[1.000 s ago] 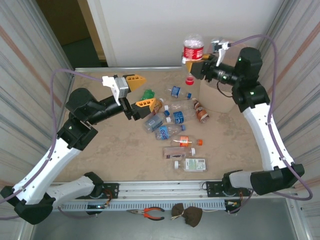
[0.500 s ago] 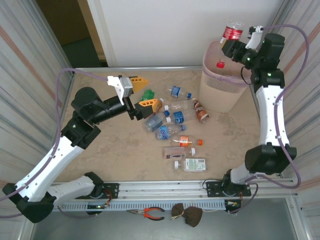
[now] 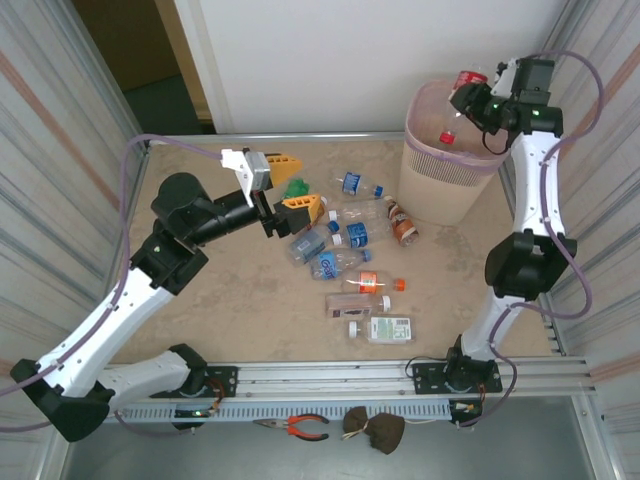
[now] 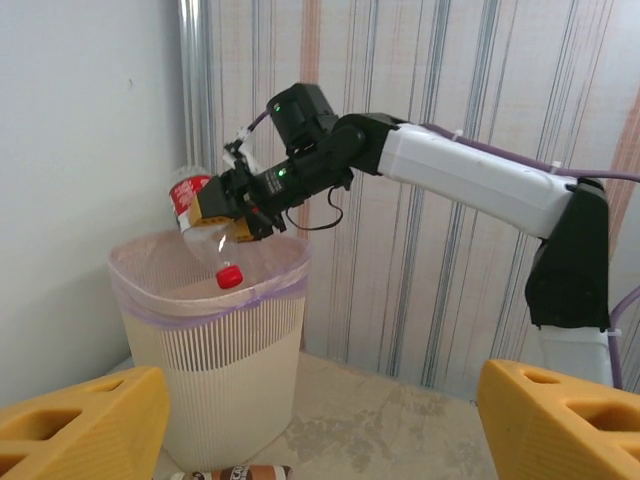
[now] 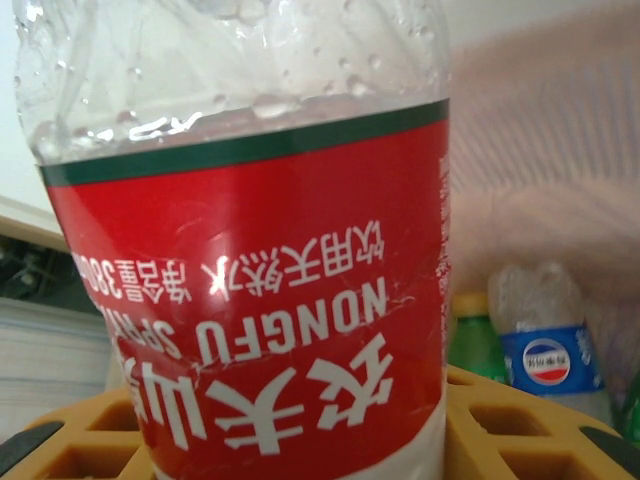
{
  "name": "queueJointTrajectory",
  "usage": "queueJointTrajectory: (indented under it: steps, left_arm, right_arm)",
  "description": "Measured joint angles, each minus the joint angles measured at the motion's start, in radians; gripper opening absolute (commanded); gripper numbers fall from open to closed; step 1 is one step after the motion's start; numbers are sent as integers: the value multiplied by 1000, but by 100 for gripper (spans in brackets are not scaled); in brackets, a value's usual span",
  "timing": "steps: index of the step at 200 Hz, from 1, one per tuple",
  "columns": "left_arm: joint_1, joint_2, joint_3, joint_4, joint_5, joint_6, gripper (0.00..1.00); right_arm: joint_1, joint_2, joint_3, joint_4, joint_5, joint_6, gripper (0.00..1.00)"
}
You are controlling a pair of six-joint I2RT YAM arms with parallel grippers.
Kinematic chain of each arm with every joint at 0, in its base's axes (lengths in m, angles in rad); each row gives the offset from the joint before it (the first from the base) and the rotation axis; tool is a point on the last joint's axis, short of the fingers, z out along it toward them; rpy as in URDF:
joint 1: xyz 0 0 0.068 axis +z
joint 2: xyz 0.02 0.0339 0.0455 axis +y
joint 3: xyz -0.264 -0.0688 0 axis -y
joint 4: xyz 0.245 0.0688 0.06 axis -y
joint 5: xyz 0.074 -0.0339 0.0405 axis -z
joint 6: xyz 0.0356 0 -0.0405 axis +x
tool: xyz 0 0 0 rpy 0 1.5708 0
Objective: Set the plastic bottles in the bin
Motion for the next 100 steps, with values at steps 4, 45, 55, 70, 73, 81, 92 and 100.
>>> queueJointTrajectory:
  steps: [4,45,55,70,73,81,92,100]
  left_arm:
    - [0,-1,-4,2,0,-3,81]
    - [0,-18,-45,18,-34,-11,81]
    - [0,-21,-49,19,-42,-11,81]
    - [0,-31,-56,20,-53,-11,80]
    - [0,-34,-58,20,-54,-11,80]
    - [0,-41,-63,22,-61,-11,80]
    - [0,-51,-70,26,-68,-11,81]
    - [0,-60,-75,26,-72,-12,80]
  right_arm:
    - [1,11,0,-9,-7,4,47]
    - [41,103,0,-70,-52,26,48]
    - [53,124,4,-87,-61,26,48]
    - [70,157,26,-111,-68,26,48]
    - [72,164,31,-115,-68,26,48]
    - [78,182,44,-123,-68,26,48]
    - [82,205,61,-135,-68,26,48]
    - [82,220,71,-144,-68,25,48]
